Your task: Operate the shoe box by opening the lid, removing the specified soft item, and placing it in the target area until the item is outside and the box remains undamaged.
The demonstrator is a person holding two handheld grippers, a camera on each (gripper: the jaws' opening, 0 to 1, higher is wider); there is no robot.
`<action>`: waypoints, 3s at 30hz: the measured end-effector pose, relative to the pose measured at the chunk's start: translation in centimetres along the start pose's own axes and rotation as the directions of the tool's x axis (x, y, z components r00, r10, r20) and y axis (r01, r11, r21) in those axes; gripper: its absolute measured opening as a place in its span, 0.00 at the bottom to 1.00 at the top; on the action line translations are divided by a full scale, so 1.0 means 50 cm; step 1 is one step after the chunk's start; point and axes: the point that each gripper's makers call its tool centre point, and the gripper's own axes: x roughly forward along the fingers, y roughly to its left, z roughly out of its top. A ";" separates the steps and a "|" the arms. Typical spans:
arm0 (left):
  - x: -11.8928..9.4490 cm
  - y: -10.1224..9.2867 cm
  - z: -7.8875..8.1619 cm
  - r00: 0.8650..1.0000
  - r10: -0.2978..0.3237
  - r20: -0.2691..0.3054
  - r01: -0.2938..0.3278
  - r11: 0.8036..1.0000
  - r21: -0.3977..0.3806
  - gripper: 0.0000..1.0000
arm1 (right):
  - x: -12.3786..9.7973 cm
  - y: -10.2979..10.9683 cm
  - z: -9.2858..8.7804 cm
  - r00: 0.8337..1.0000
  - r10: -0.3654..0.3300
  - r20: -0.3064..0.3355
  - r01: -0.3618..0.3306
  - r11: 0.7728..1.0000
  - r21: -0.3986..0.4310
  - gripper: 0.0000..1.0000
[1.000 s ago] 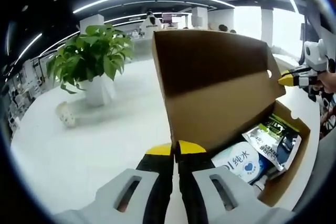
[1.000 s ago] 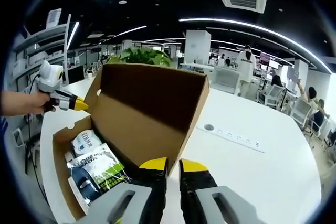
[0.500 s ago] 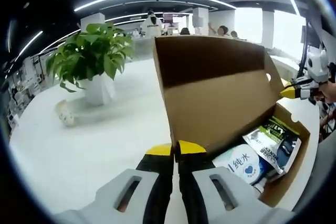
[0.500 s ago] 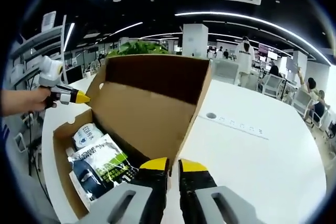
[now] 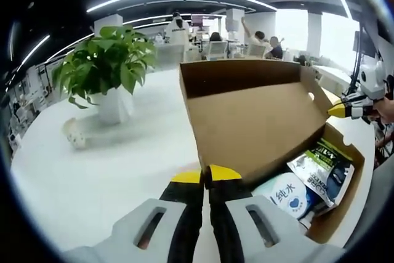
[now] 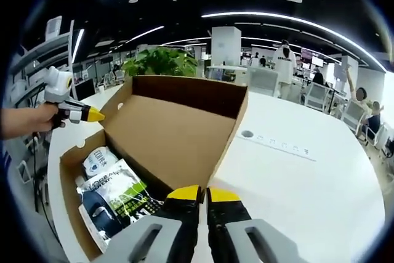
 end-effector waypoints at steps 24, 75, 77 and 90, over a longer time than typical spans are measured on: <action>0.026 0.003 -0.002 0.999 -0.006 -0.041 0.005 0.999 -0.031 0.01 | 0.020 -0.011 0.000 1.000 0.019 -0.021 -0.020 0.999 -0.040 0.00; -0.021 -0.041 0.010 0.995 0.008 -0.103 -0.003 0.999 0.052 0.21 | -0.037 -0.012 0.007 0.998 0.063 -0.005 -0.063 0.992 -0.105 0.24; -0.029 -0.050 0.012 0.995 0.002 -0.102 0.004 0.999 0.055 0.22 | -0.044 -0.008 0.009 0.997 0.071 0.000 -0.071 0.992 -0.107 0.27; -0.074 -0.128 0.004 0.991 -0.067 -0.115 0.073 0.996 0.054 0.31 | -0.098 0.034 0.028 0.991 0.123 0.046 -0.116 0.984 -0.133 0.38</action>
